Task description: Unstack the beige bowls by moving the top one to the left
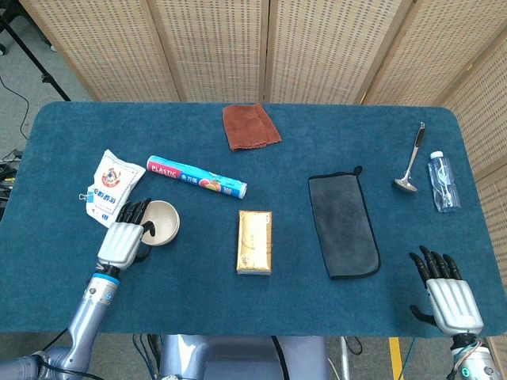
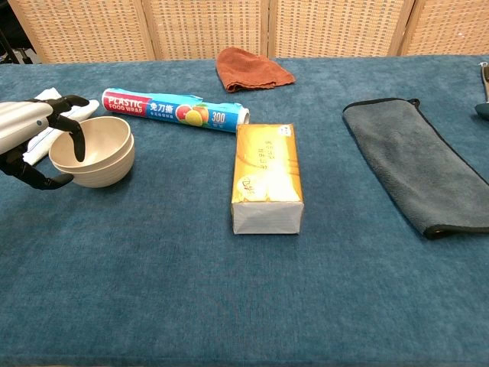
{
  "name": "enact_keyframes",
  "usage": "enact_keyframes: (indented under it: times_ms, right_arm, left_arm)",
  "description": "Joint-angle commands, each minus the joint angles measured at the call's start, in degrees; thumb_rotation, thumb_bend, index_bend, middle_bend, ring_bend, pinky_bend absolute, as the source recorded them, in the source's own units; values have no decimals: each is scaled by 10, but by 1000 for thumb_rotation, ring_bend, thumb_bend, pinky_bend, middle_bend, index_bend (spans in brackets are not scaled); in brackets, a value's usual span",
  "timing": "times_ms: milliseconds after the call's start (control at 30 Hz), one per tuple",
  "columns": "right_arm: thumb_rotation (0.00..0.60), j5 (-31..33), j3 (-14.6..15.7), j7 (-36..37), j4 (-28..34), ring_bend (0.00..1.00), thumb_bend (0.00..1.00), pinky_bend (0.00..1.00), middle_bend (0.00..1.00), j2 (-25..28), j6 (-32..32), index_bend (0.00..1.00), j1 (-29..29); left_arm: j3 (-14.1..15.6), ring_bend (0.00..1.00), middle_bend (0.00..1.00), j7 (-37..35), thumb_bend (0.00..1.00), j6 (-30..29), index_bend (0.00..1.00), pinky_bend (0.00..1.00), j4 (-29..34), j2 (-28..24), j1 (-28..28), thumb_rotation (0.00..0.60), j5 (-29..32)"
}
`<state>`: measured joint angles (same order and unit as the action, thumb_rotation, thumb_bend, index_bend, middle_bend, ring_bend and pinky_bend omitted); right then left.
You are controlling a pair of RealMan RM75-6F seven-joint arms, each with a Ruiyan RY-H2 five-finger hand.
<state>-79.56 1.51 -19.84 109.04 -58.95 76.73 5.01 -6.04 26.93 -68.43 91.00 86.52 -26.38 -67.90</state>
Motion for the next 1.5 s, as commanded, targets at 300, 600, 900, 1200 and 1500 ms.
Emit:
enact_keyframes:
  times_ms: [300, 600, 900, 1200, 1500]
  right_arm:
    - [600, -1, 0, 1, 0, 0, 260, 0, 0, 1, 1, 55, 0]
    - [600, -1, 0, -1, 1, 0, 260, 0, 0, 1, 1, 55, -1]
    - [600, 0, 0, -2, 1, 0, 260, 0, 0, 1, 0, 55, 0]
    - [600, -1, 0, -2, 2, 0, 260, 0, 0, 1, 1, 55, -1]
    - [600, -1, 1, -3, 2, 0, 260, 0, 0, 1, 2, 55, -1]
  left_arm:
    - [0, 53, 0, 2, 323, -1, 519, 5, 6, 0, 0, 600, 3]
    - [-4, 53, 0, 5, 334, -4, 527, 5, 13, -1, 0, 600, 11]
    - [-4, 53, 0, 4, 337, -3, 552, 5, 11, 1, -1, 600, 16]
    - [-4, 53, 0, 4, 340, -7, 572, 5, 16, 0, -1, 600, 16]
    - [-4, 53, 0, 6, 340, -9, 576, 5, 20, -1, -1, 600, 15]
